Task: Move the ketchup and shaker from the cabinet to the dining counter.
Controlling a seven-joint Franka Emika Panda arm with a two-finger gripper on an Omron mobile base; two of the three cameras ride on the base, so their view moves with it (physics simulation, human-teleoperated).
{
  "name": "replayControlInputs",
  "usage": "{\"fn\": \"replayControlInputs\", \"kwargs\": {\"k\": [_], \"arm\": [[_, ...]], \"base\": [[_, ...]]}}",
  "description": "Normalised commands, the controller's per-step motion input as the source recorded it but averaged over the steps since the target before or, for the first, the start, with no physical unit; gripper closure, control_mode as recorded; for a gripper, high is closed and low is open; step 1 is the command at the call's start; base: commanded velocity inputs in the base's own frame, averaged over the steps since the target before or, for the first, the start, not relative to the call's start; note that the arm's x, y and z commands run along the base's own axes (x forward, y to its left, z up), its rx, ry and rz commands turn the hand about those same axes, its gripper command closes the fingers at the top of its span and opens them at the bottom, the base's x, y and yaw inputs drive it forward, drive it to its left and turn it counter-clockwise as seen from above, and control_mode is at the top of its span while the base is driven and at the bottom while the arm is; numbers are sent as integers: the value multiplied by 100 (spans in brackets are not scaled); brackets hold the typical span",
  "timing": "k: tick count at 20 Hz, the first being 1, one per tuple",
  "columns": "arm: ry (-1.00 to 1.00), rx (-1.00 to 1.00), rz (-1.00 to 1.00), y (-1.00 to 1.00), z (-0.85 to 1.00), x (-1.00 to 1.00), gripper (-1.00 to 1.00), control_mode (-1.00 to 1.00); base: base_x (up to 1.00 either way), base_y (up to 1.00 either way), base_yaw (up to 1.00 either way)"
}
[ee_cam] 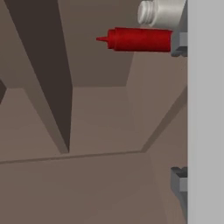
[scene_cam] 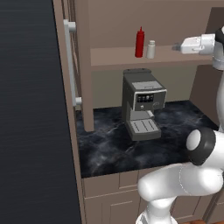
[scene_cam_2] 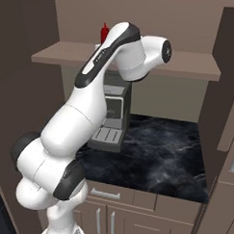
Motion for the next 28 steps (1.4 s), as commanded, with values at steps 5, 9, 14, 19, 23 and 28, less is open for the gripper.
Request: {"fn": "replayControlInputs", "kwargs": {"k": [5,9,14,19,23,28], "arm": [[0,0,0,0,-6,31,-100,-100],[0,0,0,0,-10,20,-100,-100],[-1,0,0,0,-7,13,-100,-100],[-2,0,0,0,-5,21,-100,-100],[-1,0,-1,0,-8,20,-100,-100],[0,0,-1,0,-7,24,-100,-100]], "base": [[0,0,0],[0,0,0],[0,0,0],[0,0,0],[0,0,0],[0,0,0]]}}
